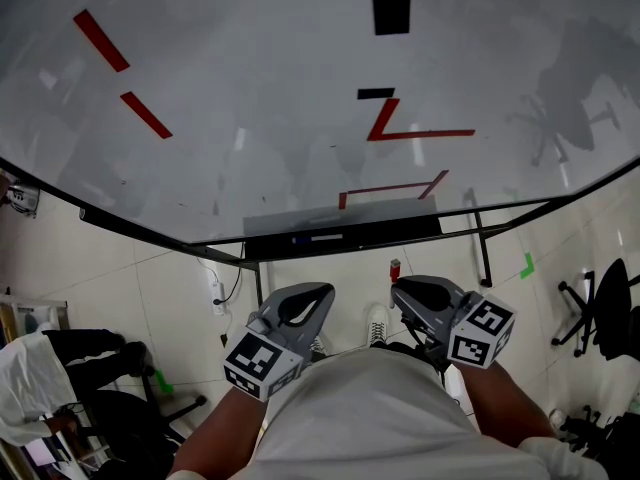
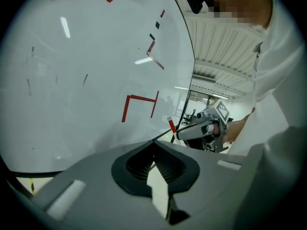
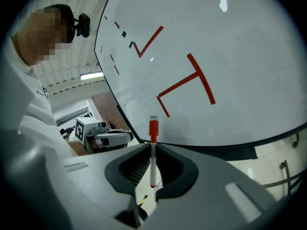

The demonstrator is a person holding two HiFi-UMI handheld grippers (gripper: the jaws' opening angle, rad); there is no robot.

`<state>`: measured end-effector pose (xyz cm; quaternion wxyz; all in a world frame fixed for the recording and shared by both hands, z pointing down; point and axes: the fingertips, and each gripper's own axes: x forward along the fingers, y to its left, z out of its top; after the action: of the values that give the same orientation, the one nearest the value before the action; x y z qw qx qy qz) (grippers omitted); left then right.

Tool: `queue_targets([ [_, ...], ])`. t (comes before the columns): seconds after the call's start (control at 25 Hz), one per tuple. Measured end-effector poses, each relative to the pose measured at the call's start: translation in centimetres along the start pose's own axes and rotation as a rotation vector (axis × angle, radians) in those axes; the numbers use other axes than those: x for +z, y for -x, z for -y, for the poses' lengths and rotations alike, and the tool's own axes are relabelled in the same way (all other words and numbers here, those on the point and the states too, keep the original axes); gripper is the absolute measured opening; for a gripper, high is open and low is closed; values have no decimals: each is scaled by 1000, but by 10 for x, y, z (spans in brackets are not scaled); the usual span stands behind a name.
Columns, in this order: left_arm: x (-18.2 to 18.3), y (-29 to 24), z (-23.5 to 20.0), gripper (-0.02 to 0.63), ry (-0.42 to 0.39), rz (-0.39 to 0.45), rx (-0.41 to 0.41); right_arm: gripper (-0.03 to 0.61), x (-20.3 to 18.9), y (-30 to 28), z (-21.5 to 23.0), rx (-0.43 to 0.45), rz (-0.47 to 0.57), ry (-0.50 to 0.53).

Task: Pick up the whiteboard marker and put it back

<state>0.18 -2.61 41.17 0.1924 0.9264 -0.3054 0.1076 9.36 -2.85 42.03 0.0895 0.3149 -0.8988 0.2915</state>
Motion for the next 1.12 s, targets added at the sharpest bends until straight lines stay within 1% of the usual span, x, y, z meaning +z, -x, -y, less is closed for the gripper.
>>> queue_targets([
  [0.12, -2, -2, 1, 17, 0, -15, -7, 38, -1, -1, -1, 0, -4, 12],
  [0.28, -4, -3, 1, 17, -21, -23, -9, 38, -2, -3, -1, 1, -8, 14],
  [0.44, -3, -4, 0, 17, -7, -17, -4, 38, -3, -4, 0, -1, -16, 15],
  [1.12, -10, -4, -6, 17, -3, -32, 16, 38, -3, -10, 2, -1, -30, 19],
])
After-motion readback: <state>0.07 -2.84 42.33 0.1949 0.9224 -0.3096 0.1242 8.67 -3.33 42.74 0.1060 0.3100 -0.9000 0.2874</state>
